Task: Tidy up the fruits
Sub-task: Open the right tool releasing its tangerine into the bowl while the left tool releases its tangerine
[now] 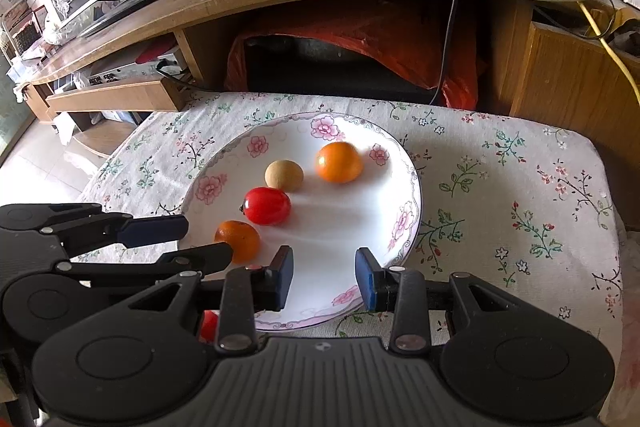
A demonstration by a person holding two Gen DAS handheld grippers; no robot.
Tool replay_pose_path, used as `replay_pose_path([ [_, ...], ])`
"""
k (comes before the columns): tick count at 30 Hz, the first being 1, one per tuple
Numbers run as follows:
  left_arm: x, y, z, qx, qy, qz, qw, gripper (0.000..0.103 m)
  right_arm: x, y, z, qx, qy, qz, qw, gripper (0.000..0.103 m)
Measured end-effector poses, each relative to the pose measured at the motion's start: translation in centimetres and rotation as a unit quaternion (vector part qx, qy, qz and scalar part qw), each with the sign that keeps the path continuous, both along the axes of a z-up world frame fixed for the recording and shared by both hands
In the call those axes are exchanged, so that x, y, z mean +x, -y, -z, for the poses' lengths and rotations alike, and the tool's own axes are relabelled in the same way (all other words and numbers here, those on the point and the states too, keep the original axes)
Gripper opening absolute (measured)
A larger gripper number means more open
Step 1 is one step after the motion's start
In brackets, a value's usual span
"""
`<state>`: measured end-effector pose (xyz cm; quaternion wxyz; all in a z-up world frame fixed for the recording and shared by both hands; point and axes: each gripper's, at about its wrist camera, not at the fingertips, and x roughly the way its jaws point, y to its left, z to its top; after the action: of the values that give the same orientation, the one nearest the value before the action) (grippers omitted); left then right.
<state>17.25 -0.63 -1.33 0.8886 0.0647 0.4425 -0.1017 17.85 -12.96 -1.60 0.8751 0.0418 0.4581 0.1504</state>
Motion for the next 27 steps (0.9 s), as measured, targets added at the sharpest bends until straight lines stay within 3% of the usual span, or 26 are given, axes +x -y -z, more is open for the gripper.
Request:
replay_pose_path([
  [27,-3.1,-1.9,-0.8,-0.006,-0.018,0.007,0.9998,0.046,-2.9,-2.3,-1.1,-0.01,-0.003,-0.022,1.0,0.034],
])
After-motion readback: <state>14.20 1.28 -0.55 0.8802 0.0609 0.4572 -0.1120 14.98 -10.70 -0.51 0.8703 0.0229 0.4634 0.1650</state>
